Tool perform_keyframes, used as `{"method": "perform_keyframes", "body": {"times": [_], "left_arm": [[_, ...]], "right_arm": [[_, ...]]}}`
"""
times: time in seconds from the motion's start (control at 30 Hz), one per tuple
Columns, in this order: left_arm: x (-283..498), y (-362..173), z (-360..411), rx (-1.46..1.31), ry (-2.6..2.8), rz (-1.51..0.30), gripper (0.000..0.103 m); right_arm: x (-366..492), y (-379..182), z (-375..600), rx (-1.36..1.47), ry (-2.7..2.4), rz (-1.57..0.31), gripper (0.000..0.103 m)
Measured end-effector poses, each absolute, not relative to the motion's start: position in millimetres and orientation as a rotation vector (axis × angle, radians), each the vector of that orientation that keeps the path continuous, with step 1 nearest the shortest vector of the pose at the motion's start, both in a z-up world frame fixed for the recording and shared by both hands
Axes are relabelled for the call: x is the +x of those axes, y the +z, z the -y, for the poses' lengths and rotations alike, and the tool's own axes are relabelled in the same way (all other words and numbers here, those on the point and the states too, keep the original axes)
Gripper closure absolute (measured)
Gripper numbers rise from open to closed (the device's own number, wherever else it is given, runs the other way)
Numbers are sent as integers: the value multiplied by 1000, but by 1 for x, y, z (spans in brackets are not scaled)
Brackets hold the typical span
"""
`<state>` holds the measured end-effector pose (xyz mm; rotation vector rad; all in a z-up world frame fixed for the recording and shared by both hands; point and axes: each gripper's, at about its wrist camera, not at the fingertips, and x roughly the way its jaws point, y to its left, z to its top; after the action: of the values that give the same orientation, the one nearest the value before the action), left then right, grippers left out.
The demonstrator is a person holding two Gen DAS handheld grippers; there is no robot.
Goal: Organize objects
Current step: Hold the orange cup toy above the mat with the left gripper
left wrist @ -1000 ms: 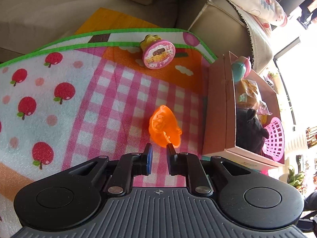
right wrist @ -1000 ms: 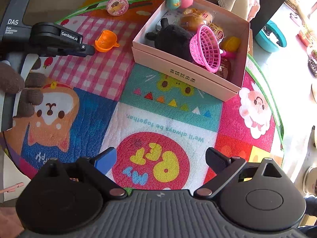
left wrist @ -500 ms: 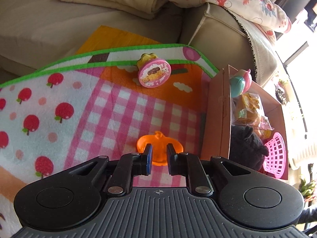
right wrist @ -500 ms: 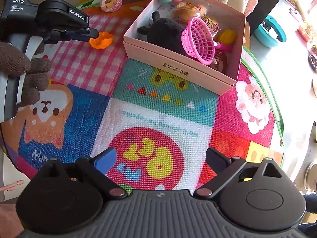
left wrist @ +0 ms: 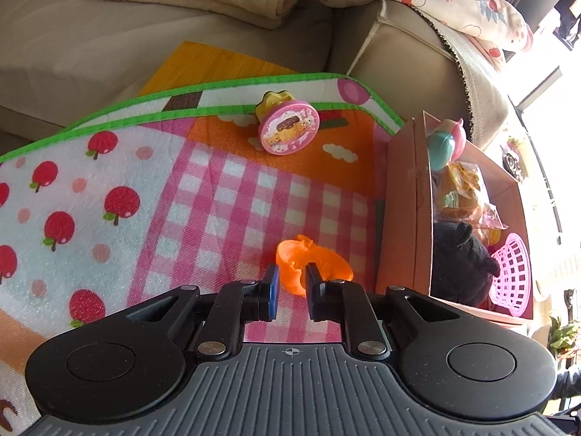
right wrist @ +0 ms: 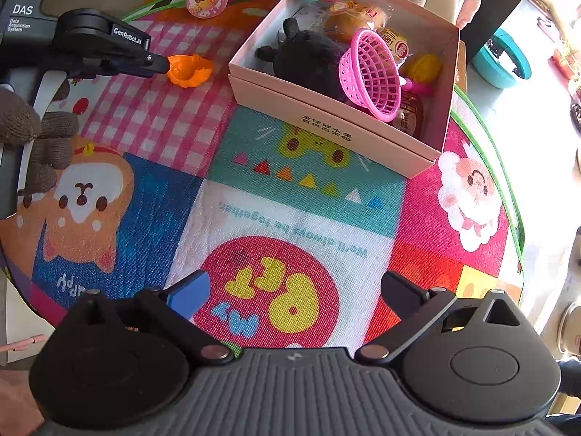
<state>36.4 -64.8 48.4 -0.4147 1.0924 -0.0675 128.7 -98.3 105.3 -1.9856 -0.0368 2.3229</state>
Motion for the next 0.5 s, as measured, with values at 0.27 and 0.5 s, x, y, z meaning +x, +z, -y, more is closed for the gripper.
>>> {"method": "perform_keyframes", "body": {"times": [0.27, 0.5], "left_arm": [[63, 20, 68, -328, -60, -1170, 85], [74, 14, 72, -297, -156, -1169, 85]], "right_arm": [[126, 104, 101, -1992, 2308, 41, 3], [125, 92, 106, -2032, 2265, 47, 2]]}}
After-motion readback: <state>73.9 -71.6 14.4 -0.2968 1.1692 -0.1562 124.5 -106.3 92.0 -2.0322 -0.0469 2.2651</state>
